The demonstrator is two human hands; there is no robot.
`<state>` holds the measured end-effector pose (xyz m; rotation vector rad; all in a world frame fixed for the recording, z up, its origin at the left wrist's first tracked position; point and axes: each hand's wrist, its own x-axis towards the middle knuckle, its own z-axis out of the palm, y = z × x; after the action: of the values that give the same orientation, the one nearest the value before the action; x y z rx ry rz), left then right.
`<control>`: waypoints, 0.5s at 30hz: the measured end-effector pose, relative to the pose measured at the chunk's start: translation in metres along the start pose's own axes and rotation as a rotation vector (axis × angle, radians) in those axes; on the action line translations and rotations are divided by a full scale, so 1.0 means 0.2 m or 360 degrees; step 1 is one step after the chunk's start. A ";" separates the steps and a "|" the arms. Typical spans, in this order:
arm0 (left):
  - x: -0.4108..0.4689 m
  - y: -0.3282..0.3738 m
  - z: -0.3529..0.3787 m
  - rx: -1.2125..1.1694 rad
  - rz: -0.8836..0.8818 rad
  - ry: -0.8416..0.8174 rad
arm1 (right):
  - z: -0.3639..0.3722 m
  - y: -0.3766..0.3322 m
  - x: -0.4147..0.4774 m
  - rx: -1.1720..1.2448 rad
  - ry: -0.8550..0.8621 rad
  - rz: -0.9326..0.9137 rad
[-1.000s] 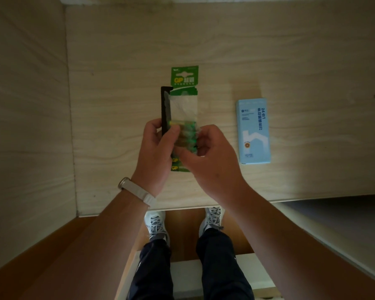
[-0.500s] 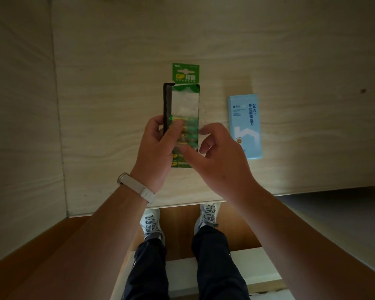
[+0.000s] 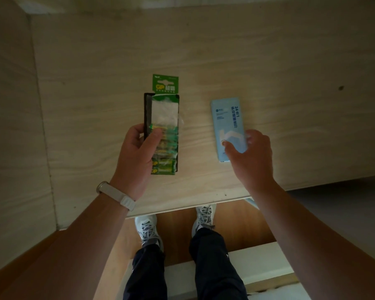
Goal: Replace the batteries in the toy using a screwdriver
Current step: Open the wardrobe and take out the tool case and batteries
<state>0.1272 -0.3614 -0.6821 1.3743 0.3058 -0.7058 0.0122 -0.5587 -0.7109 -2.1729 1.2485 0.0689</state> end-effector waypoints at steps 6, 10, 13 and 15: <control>-0.01 -0.04 0.00 0.0038 -0.0008 0.0008 | 0.05 0.00 0.04 -0.0077 -0.0074 0.0024; -0.02 -0.06 0.00 0.0024 -0.0022 -0.0002 | 0.07 -0.01 0.04 0.0039 -0.0100 0.0042; -0.03 -0.07 -0.01 -0.0017 -0.0019 -0.0002 | 0.05 -0.04 0.03 0.0149 -0.0082 0.0053; -0.03 -0.07 -0.01 -0.0050 -0.0015 0.0006 | 0.06 -0.04 0.03 0.0273 -0.0128 0.0084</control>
<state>0.1140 -0.3576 -0.6902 1.3452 0.3252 -0.7032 0.0259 -0.5545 -0.7178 -1.9719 1.2206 0.0677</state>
